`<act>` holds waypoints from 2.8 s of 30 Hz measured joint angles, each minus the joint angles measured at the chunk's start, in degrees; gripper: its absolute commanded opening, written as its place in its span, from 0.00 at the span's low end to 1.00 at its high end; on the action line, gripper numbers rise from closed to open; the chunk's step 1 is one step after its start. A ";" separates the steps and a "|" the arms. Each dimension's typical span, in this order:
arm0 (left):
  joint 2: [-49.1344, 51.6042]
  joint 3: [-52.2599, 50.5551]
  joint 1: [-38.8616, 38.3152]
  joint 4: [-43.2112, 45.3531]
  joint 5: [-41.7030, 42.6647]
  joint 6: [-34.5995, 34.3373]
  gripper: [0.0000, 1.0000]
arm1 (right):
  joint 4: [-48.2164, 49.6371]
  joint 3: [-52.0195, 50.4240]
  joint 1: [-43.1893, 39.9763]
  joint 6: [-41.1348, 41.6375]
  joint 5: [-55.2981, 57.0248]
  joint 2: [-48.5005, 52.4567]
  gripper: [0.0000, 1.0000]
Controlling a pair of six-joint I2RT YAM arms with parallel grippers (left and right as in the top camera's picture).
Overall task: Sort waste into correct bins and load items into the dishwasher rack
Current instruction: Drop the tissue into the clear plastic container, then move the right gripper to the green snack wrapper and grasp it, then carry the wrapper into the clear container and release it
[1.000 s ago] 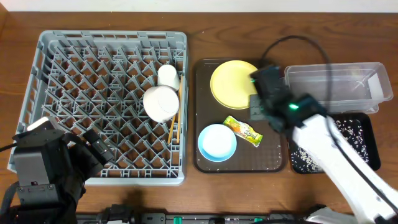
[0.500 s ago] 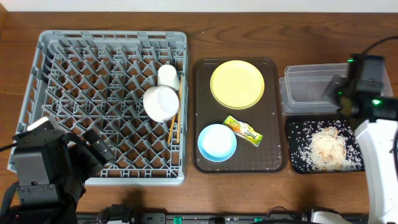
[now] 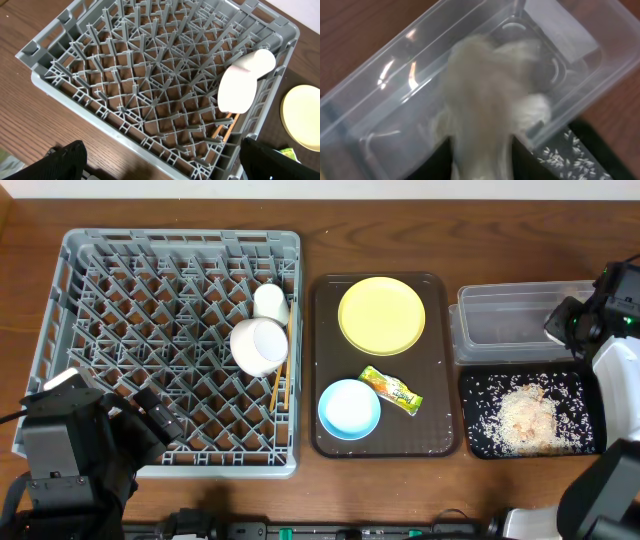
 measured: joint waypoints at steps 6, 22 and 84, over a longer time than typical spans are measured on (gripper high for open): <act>0.00 0.00 0.00 0.00 -0.02 0.00 0.98 | 0.85 0.00 0.02 -1.75 -0.92 0.55 0.87; 0.00 0.00 0.00 0.02 -0.02 0.00 0.98 | -14.82 0.02 13.53 -10.25 -22.86 -7.72 0.70; 0.00 0.00 0.00 0.00 -0.02 0.00 0.98 | -24.17 0.48 44.09 -13.81 -6.43 11.85 0.01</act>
